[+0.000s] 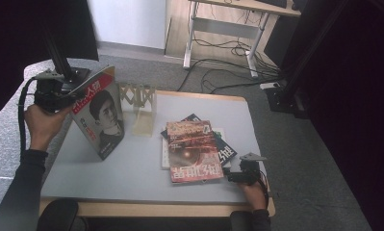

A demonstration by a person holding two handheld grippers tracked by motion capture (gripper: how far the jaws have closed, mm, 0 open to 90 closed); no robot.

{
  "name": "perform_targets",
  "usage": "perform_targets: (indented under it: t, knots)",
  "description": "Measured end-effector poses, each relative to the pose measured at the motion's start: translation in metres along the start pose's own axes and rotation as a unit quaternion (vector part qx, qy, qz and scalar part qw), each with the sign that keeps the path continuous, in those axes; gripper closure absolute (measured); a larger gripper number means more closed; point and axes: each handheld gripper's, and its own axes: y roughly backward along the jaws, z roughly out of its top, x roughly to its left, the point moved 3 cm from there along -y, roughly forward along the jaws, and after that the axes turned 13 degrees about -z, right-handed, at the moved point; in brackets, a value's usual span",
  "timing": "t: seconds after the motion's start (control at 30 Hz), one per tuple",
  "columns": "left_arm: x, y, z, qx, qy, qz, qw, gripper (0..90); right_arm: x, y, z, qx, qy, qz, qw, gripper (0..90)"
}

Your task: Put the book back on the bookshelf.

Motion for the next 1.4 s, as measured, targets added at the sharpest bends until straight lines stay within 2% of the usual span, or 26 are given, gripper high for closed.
perform_targets:
  t: [0.17,0.37,0.53,0.67,0.73,1.0,1.13,1.23,1.4]
  knots:
    - [0.001,0.000,0.011,-0.012,-0.001,0.012,0.9999,87.3,0.000,0.000,0.000,0.001,0.000,0.001,1.0000,6.0]
    - [0.001,-0.006,0.021,-0.021,-0.014,0.042,0.9988,87.3,0.000,0.000,0.000,0.001,0.000,0.001,1.0000,6.0]
    - [0.003,-0.012,0.025,-0.030,-0.013,0.040,0.9987,87.3,0.000,0.000,0.000,0.000,-0.001,0.000,1.0000,6.0]
    - [0.004,-0.016,0.023,-0.023,-0.017,0.050,0.9984,87.1,0.000,0.000,0.000,-0.001,-0.001,0.000,1.0000,6.0]
    - [0.006,-0.015,0.020,-0.028,-0.014,0.052,0.9981,87.1,0.000,0.000,0.000,0.000,-0.001,0.000,1.0000,6.0]
    - [0.017,-0.009,0.007,-0.034,0.001,0.050,0.9982,85.4,0.000,0.000,0.000,0.000,0.000,0.000,1.0000,6.0]
    - [0.017,-0.008,0.006,-0.037,-0.003,0.050,0.9981,83.5,0.000,0.000,0.000,-0.001,0.000,0.000,1.0000,6.0]
    - [0.016,-0.007,0.006,-0.037,-0.004,0.046,0.9983,79.1,0.000,0.000,0.000,0.000,0.001,0.000,1.0000,6.0]
    - [0.015,-0.006,0.006,-0.036,-0.008,0.036,0.9987,65.3,0.000,0.000,0.000,0.000,0.000,0.000,1.0000,6.0]
